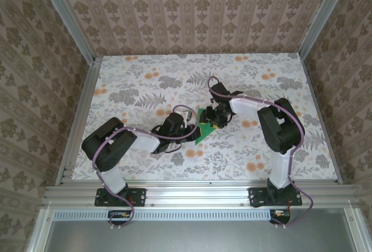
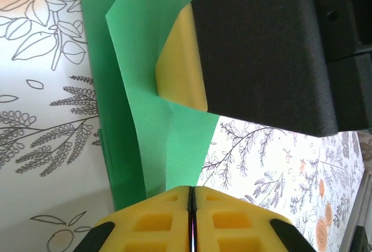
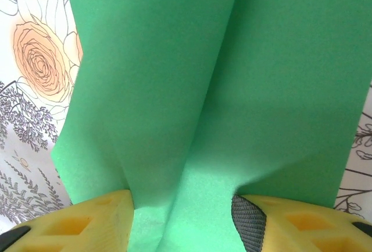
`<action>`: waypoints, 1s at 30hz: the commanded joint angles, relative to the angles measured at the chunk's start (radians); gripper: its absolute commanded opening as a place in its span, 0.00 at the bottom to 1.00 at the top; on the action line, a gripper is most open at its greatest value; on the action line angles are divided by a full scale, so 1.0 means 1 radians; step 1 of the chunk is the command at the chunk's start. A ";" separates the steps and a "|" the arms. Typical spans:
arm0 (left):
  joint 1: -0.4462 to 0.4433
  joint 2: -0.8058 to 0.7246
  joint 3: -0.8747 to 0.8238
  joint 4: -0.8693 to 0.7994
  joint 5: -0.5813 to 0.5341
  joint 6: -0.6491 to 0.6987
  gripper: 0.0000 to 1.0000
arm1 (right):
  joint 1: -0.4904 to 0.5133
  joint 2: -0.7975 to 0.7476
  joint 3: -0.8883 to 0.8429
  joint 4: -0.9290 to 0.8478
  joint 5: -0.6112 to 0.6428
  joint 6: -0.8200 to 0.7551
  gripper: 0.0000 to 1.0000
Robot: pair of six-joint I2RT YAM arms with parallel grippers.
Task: Fold a paper plane with a square sheet of paper (pick it up from the middle)
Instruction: Fourth fold the wing at the center of the table.
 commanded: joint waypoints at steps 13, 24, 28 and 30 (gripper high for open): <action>-0.010 0.004 0.016 -0.092 -0.020 0.028 0.09 | 0.000 0.161 -0.048 -0.138 0.252 -0.003 0.55; -0.012 -0.005 0.036 -0.130 -0.046 0.039 0.09 | 0.002 0.193 -0.047 -0.145 0.270 0.022 0.52; -0.014 -0.011 0.035 -0.139 -0.057 0.039 0.09 | 0.002 0.204 -0.044 -0.152 0.285 0.020 0.52; -0.016 -0.017 0.033 -0.147 -0.069 0.039 0.09 | 0.006 0.211 -0.041 -0.156 0.296 0.020 0.52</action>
